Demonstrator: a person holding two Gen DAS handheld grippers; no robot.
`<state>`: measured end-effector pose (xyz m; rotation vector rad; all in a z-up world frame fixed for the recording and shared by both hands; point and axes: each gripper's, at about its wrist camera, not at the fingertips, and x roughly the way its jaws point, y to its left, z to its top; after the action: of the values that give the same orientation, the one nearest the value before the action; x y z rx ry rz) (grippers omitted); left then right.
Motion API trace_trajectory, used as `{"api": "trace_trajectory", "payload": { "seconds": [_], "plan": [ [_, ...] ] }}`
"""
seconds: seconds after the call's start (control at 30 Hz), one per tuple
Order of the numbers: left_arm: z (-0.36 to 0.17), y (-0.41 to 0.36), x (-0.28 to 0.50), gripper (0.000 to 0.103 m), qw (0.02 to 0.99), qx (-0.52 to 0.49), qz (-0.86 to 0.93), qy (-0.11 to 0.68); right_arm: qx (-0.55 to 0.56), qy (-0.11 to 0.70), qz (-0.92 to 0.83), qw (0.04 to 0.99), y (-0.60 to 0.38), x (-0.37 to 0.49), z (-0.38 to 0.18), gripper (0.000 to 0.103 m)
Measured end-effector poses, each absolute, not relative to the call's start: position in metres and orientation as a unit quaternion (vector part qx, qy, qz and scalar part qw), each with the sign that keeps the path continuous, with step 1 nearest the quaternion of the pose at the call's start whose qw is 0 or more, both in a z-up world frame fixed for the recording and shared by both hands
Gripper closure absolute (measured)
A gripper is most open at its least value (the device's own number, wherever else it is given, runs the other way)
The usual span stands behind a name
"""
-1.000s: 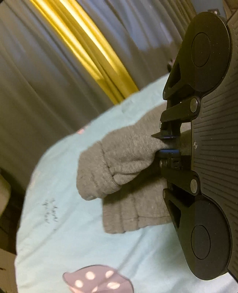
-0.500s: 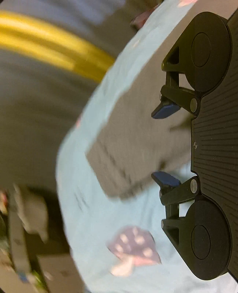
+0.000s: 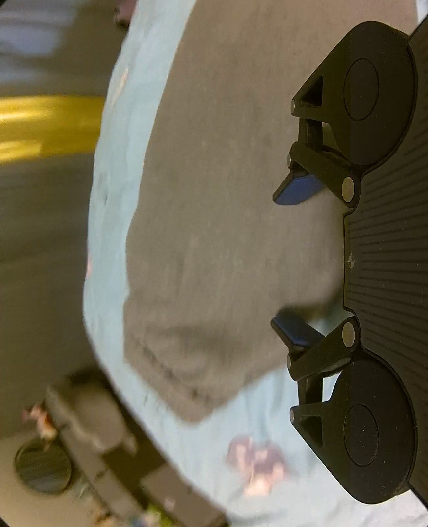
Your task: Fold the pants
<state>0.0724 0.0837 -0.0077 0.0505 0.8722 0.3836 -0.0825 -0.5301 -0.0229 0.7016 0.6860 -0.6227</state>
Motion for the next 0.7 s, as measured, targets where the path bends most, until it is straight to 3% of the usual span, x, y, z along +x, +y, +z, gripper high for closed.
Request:
{"api": "trace_trajectory", "payload": {
  "seconds": [0.07,0.13,0.27,0.43,0.5,0.7],
  "plan": [
    [-0.002,0.081,0.066,0.021,0.900,-0.003,0.137,0.414,0.377,0.300,-0.275,0.832,-0.543,-0.100,-0.022,0.056],
    [0.004,0.071,0.055,0.013,0.914,-0.051,0.067,0.397,0.426,0.287,-0.229,0.827,-0.553,-0.108,-0.025,0.056],
    [-0.007,0.054,0.046,0.011,0.905,-0.161,-0.024,0.393,0.467,0.308,-0.138,0.817,-0.552,-0.100,-0.042,0.055],
    [-0.025,0.034,0.056,0.009,0.893,-0.088,0.000,0.441,0.436,0.294,-0.207,0.825,-0.573,-0.119,-0.040,0.057],
    [-0.027,0.030,0.058,0.008,0.893,-0.082,0.002,0.443,0.403,0.276,-0.262,0.832,-0.582,-0.134,-0.029,0.054],
    [-0.029,0.024,0.057,0.007,0.893,-0.071,0.007,0.444,0.533,0.208,-0.228,0.788,-0.629,-0.167,-0.049,0.053]
  ]
}}
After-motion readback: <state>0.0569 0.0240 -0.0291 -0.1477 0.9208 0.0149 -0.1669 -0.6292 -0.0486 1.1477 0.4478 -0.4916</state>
